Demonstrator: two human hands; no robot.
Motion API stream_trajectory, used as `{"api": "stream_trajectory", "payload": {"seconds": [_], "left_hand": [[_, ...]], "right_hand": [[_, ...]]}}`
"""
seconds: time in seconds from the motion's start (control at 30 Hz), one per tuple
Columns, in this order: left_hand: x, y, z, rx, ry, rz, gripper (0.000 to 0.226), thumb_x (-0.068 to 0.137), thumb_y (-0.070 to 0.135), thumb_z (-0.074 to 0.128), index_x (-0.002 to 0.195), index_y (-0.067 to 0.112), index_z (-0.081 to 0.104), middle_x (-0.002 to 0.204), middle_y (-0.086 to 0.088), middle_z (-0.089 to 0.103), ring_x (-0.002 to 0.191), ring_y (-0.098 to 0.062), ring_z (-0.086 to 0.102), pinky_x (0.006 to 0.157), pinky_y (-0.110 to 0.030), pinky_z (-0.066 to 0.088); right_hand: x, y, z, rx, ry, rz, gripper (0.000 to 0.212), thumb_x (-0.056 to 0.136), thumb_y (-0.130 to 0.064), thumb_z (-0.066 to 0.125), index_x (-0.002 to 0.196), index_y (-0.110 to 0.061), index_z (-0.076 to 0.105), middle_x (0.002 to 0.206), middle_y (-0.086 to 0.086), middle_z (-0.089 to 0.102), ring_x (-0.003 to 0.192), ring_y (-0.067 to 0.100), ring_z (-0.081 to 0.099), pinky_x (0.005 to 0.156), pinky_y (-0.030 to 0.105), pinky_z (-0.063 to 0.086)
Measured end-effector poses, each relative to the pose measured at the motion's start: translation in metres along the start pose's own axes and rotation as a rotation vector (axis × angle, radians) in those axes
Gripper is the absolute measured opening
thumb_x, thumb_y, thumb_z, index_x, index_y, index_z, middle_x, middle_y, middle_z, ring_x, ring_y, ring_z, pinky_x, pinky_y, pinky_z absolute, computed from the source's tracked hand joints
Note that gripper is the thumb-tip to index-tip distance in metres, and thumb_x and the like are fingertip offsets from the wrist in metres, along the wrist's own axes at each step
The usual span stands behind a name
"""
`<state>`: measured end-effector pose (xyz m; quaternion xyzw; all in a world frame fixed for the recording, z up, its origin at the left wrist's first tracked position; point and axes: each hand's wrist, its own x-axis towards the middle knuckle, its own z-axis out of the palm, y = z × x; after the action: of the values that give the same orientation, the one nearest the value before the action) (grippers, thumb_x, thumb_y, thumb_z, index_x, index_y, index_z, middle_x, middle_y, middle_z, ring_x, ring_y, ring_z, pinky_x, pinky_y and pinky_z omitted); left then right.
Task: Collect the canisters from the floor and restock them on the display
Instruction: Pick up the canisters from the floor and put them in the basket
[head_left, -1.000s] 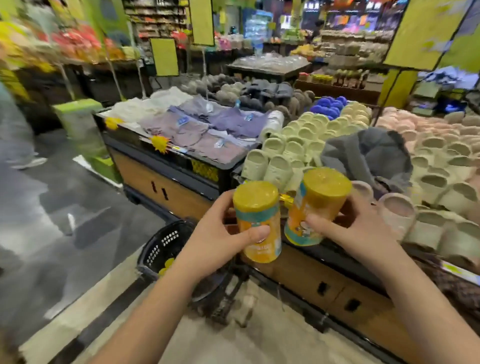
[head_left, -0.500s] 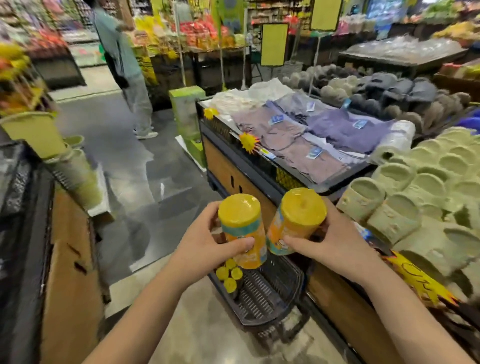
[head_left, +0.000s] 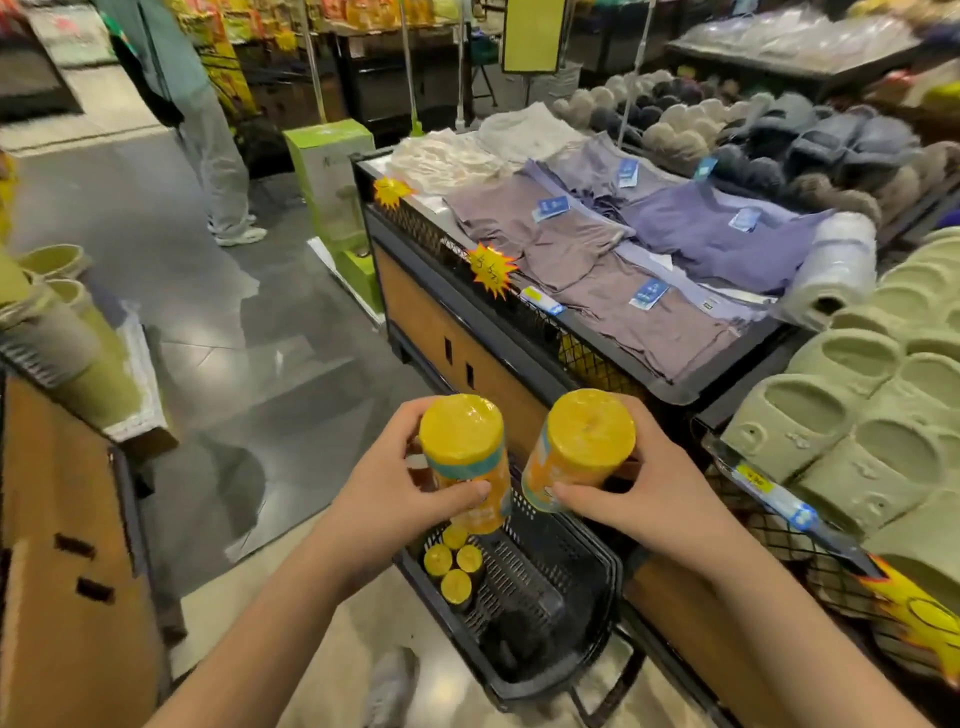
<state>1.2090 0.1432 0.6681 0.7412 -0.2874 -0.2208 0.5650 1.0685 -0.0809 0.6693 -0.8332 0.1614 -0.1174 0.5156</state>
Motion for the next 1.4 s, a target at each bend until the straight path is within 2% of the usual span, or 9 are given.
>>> {"api": "stream_trajectory", "payload": {"seconds": [0.3,0.5,0.6,0.73,0.87,1.0,1.1,1.2,1.4], "left_hand": [[0.119,-0.073,-0.065,0.011,-0.286,-0.033,0.069,0.069,0.026,0.092,0.126,0.035,0.054,0.117,0.019,0.065,0.114,-0.004,0.062,0.086,-0.016,0.053],[0.169,-0.124,-0.053,0.000,-0.329,-0.125,0.066,0.069,0.019,0.092,0.122,0.032,0.056,0.110,0.017,0.068,0.104,-0.004,0.067,0.081,-0.021,0.056],[0.189,-0.168,-0.031,0.068,-0.301,-0.150,0.072,0.065,0.029,0.094,0.121,0.040,0.051,0.110,0.017,0.065,0.102,-0.002,0.066,0.082,-0.024,0.056],[0.212,-0.236,0.003,0.116,-0.266,-0.204,0.070,0.073,0.025,0.090,0.124,0.037,0.044,0.109,0.020,0.058,0.096,0.009,0.059,0.074,-0.008,0.049],[0.232,-0.325,0.034,0.172,-0.248,-0.171,0.076,0.077,0.025,0.087,0.133,0.041,0.037,0.114,0.034,0.047,0.105,0.010,0.055,0.077,-0.007,0.048],[0.249,-0.411,0.061,0.239,-0.245,-0.191,0.073,0.074,0.029,0.088,0.128,0.047,0.041,0.122,0.016,0.051,0.104,0.005,0.057,0.078,-0.013,0.049],[0.257,-0.469,0.080,0.259,-0.241,-0.222,0.075,0.071,0.024,0.091,0.126,0.041,0.044,0.116,0.014,0.055,0.102,0.003,0.057,0.086,-0.020,0.049],[0.259,-0.519,0.095,0.287,-0.224,-0.223,0.074,0.069,0.011,0.091,0.128,0.026,0.048,0.113,0.007,0.058,0.100,0.010,0.055,0.081,-0.005,0.042],[0.265,-0.595,0.115,0.420,-0.223,-0.255,0.079,0.070,0.010,0.087,0.136,0.016,0.045,0.129,0.001,0.045,0.113,-0.006,0.046,0.090,-0.006,0.032]], "right_hand": [[0.056,0.020,0.069,0.024,0.236,0.249,0.074,0.062,-0.049,0.091,0.124,-0.049,0.051,0.116,-0.030,0.064,0.108,-0.009,0.060,0.084,0.007,0.045],[0.068,0.074,0.106,0.011,0.390,0.367,0.072,0.066,-0.050,0.092,0.125,-0.043,0.052,0.119,-0.018,0.063,0.111,0.003,0.062,0.090,0.026,0.052],[0.077,0.118,0.120,-0.023,0.462,0.398,0.071,0.066,-0.042,0.092,0.121,-0.052,0.048,0.120,-0.025,0.054,0.113,-0.001,0.056,0.088,0.022,0.049],[0.098,0.189,0.136,-0.071,0.435,0.409,0.070,0.067,-0.037,0.093,0.121,-0.049,0.049,0.118,-0.027,0.053,0.113,-0.001,0.055,0.085,0.017,0.046],[0.120,0.272,0.159,-0.152,0.385,0.395,0.073,0.066,-0.044,0.092,0.127,-0.049,0.051,0.125,-0.027,0.053,0.122,0.000,0.049,0.093,0.017,0.042],[0.136,0.352,0.193,-0.181,0.350,0.435,0.078,0.063,-0.042,0.094,0.127,-0.053,0.049,0.125,-0.036,0.048,0.121,-0.004,0.045,0.095,0.016,0.037],[0.143,0.408,0.229,-0.222,0.395,0.413,0.077,0.066,-0.036,0.093,0.131,-0.045,0.053,0.123,-0.030,0.055,0.118,-0.001,0.052,0.099,0.020,0.041],[0.148,0.453,0.258,-0.176,0.411,0.459,0.072,0.070,-0.040,0.088,0.133,-0.041,0.052,0.123,-0.021,0.060,0.115,0.003,0.057,0.097,0.017,0.042],[0.161,0.522,0.294,-0.202,0.327,0.541,0.079,0.069,-0.025,0.091,0.134,-0.039,0.048,0.128,-0.017,0.052,0.120,0.007,0.051,0.101,0.028,0.043]]}}
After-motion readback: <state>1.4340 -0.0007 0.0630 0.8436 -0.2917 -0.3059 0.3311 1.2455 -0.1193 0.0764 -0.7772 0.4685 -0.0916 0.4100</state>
